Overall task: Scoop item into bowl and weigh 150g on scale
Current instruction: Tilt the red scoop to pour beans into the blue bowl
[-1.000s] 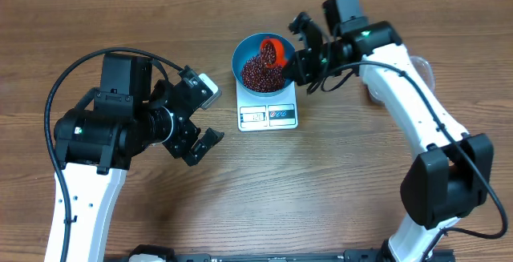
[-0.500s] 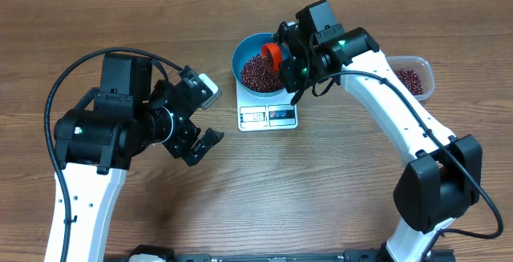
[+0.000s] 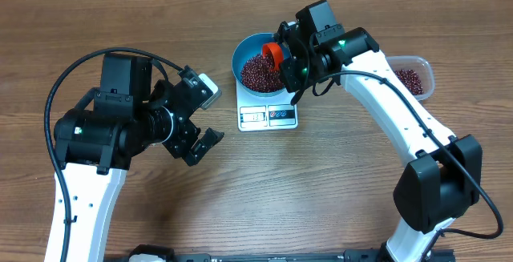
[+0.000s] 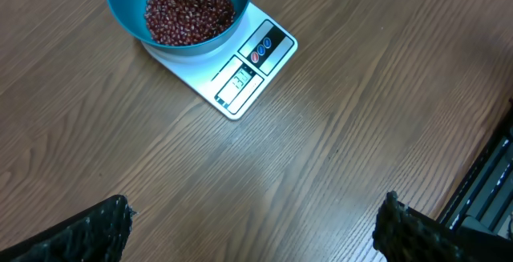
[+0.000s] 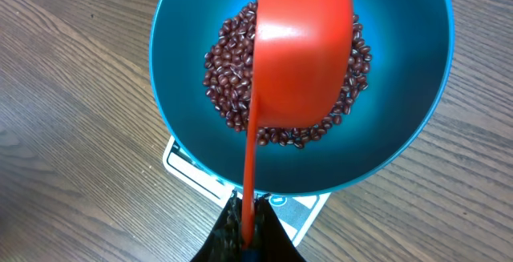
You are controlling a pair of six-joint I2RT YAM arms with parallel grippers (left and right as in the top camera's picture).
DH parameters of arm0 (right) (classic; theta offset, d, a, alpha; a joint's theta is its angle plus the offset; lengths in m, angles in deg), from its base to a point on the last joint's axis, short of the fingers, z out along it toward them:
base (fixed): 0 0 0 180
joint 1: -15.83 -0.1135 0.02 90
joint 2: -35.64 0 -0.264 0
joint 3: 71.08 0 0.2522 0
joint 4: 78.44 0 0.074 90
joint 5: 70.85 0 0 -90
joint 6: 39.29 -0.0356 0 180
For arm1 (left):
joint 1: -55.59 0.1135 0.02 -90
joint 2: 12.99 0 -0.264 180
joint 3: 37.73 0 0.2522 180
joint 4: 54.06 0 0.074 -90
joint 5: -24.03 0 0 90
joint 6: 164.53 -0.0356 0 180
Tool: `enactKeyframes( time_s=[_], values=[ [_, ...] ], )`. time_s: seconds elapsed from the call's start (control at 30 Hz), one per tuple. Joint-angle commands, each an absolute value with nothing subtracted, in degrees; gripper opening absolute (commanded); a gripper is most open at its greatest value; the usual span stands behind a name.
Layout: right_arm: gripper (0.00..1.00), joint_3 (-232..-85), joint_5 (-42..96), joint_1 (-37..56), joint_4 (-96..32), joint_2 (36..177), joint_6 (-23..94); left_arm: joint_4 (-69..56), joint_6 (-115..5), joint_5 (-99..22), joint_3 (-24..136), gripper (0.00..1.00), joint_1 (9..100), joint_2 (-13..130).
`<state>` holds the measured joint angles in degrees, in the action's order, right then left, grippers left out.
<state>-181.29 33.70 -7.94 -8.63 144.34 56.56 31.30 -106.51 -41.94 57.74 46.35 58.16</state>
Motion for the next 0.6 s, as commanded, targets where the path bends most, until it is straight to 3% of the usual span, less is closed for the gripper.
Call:
enactKeyframes(
  time_s=[0.0,0.57],
  values=[
    [0.04,-183.23,33.06,-8.23,-9.33,142.31,56.98,31.30,-107.76,-41.09,58.53,1.00,46.57,58.25],
    [0.04,-183.23,29.00,-8.40,-11.05,142.31,66.22,31.30,-107.76,-41.09,58.53,1.00,46.57,58.25]
  ],
)
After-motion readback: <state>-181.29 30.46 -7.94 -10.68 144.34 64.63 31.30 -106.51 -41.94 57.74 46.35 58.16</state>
